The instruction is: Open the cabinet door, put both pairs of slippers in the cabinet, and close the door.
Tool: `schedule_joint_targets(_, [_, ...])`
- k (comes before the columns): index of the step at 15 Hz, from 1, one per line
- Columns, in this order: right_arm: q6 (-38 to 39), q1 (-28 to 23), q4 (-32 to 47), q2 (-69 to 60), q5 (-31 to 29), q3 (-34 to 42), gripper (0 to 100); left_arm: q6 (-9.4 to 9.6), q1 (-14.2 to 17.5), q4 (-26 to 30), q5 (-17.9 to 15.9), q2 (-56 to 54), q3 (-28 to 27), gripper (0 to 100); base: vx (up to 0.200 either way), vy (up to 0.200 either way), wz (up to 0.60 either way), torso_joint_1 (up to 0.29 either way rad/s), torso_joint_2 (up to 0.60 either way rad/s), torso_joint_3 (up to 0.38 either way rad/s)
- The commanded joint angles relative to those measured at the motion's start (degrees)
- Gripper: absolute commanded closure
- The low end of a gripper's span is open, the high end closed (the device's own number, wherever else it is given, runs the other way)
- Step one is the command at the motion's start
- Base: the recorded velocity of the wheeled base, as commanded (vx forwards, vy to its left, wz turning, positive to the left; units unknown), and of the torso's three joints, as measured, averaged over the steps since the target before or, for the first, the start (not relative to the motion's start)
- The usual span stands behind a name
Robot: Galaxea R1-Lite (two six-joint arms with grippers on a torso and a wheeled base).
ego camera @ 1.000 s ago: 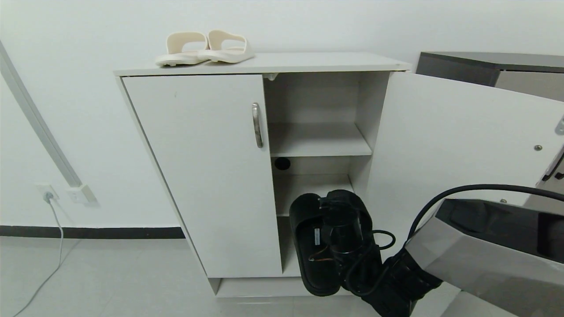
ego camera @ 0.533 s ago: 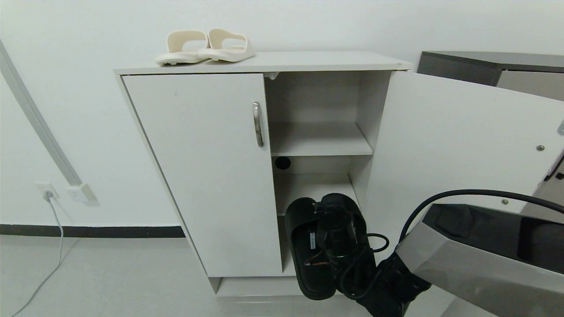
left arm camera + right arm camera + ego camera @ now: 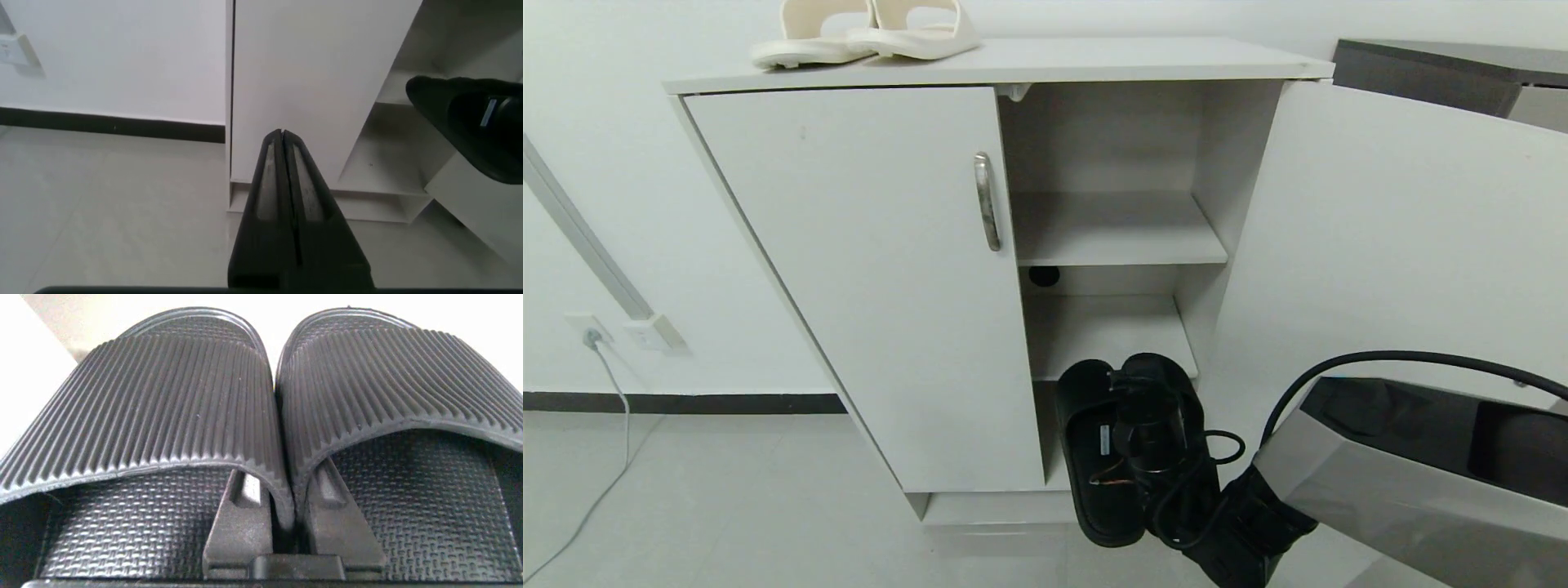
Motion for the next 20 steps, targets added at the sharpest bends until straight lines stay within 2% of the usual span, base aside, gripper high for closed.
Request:
schedule_joint_targets(1, [-1.2, -0.1, -1.5, -0.1, -0.1, 0.1, 100, 0.05, 0.0, 0.0, 0.0, 0.1, 0.0, 100, 0.000, 0.000, 0.00, 0.002, 0.00, -0.203])
schedule_joint_targets(6, [-11.8, -0.7, -18.9, 0.0, 0.0, 3.2, 100, -0.21, 0.0, 0.0, 0.2, 0.1, 0.0, 100, 0.000, 0.000, 0.00, 0.000, 0.00, -0.200])
schedule_joint_targets(8, [-12.4, -0.7, -20.1, 0.5, 0.4, 4.4, 100, -0.21, 0.0, 0.0, 0.2, 0.1, 0.0, 100, 0.000, 0.000, 0.00, 0.002, 0.00, -0.100])
schedule_joint_targets(15, [-11.9, -1.2, -19.3, 2.2, 0.4, 5.2, 100, -0.21, 0.0, 0.0, 0.2, 0.1, 0.0, 100, 0.000, 0.000, 0.00, 0.000, 0.00, 0.000])
schedule_joint_targets(20, [-6.6, -0.9, -11.5, 0.6, 0.1, 2.3, 100, -0.04, 0.0, 0.0, 0.1, 0.1, 0.0, 100, 0.000, 0.000, 0.00, 0.000, 0.00, 0.000])
